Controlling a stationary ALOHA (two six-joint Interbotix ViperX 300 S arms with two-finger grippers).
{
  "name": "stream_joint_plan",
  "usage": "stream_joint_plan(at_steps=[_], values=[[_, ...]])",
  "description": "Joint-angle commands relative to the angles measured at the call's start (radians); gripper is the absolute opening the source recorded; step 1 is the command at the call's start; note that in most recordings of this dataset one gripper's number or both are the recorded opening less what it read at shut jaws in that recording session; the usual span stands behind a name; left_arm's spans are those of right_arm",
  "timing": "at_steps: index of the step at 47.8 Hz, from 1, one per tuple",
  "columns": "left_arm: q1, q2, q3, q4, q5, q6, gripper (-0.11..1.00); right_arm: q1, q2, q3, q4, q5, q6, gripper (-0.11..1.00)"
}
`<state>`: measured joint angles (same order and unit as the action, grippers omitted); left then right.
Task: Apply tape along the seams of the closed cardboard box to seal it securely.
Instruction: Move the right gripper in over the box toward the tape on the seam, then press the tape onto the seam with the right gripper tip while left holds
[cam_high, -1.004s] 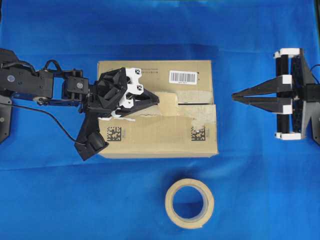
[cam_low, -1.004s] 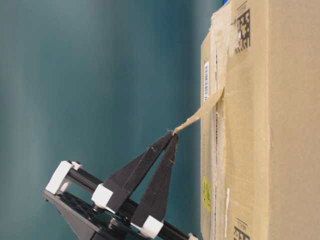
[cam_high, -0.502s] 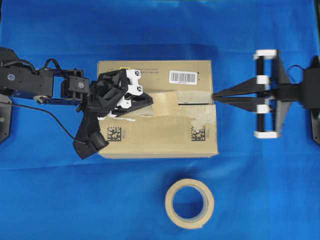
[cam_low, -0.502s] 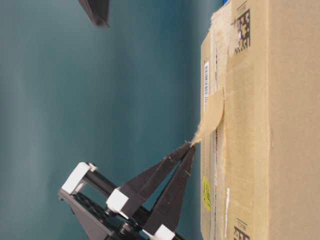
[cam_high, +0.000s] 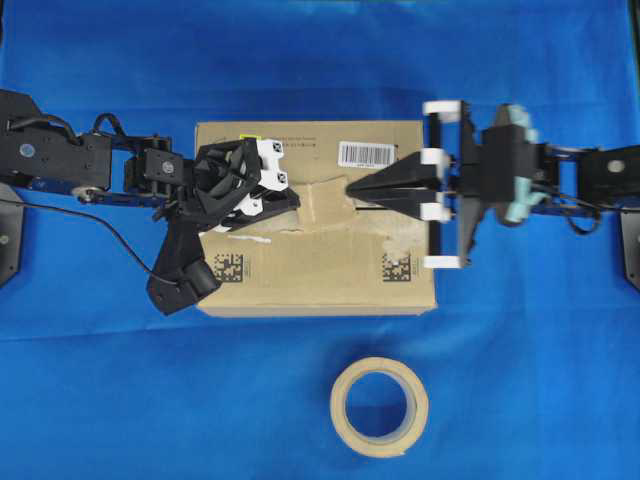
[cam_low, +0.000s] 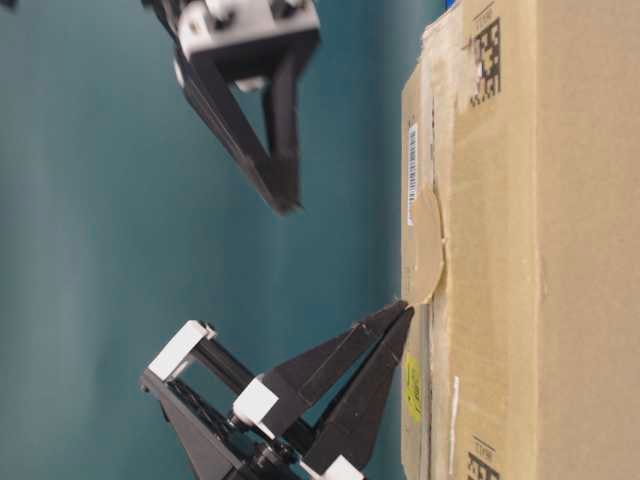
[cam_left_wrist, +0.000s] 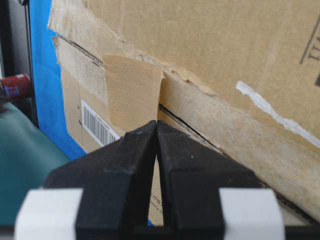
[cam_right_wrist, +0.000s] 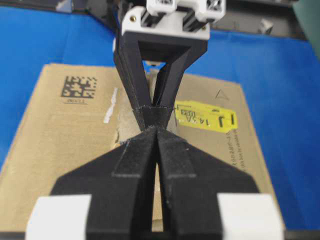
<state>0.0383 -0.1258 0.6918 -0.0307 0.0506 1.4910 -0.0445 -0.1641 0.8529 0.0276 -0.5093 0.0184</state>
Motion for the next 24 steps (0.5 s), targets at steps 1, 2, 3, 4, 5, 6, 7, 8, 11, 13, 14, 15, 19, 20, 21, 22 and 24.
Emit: stream_joint_plan(at_steps=[1,2,3,4,5,6,7,8,11,13,14,15,19,20,21,22,24], values=[[-0.003,-0.008,-0.025,0.002,-0.002,0.000,0.00,-0.003,0.020,-0.038,0.003,0.000,0.014,0.00],[-0.003,-0.009,-0.025,0.002,-0.002,0.000,0.00,-0.005,0.026,-0.041,0.003,0.000,0.018,0.01],[-0.003,-0.009,-0.025,0.002,-0.002,0.000,0.00,-0.005,0.032,-0.048,0.005,0.000,0.023,0.01],[-0.003,-0.008,-0.025,0.002,-0.002,0.000,0.00,-0.005,0.037,-0.049,0.005,0.000,0.028,0.01],[-0.003,-0.008,-0.025,0.002,0.000,0.000,0.00,-0.005,0.040,-0.052,0.005,0.000,0.034,0.01],[-0.002,-0.009,-0.025,0.002,0.000,0.000,0.00,-0.005,0.044,-0.054,0.003,0.000,0.037,0.02],[-0.003,-0.009,-0.025,0.002,0.000,0.000,0.00,-0.003,0.048,-0.055,0.005,0.000,0.040,0.03],[-0.003,-0.008,-0.025,0.000,0.000,0.002,0.00,-0.003,0.051,-0.057,0.003,0.000,0.043,0.07],[-0.003,-0.009,-0.025,0.002,0.002,0.000,0.00,-0.003,0.054,-0.057,0.003,0.000,0.051,0.21],[-0.002,-0.008,-0.025,0.000,0.000,0.000,0.00,-0.005,0.054,-0.055,0.003,-0.005,0.054,0.33],[-0.003,-0.009,-0.025,0.002,0.000,0.000,0.00,-0.003,0.054,-0.055,0.003,-0.006,0.054,0.39],[-0.003,-0.008,-0.025,0.002,0.002,0.000,0.00,-0.003,0.054,-0.054,0.003,-0.006,0.055,0.45],[-0.003,-0.008,-0.025,0.002,0.000,0.000,0.00,-0.003,0.057,-0.052,0.003,-0.009,0.057,0.61],[-0.003,-0.009,-0.025,0.002,0.002,0.000,0.00,-0.003,0.058,-0.052,0.003,-0.009,0.057,0.60],[-0.003,-0.009,-0.025,0.002,0.000,0.000,0.00,-0.003,0.060,-0.052,0.003,-0.009,0.058,0.58],[-0.003,-0.009,-0.025,0.002,0.002,0.000,0.00,-0.003,0.063,-0.052,0.003,-0.009,0.058,0.56],[-0.003,-0.008,-0.023,0.002,0.002,0.000,0.00,-0.003,0.071,-0.052,0.003,-0.009,0.061,0.52]])
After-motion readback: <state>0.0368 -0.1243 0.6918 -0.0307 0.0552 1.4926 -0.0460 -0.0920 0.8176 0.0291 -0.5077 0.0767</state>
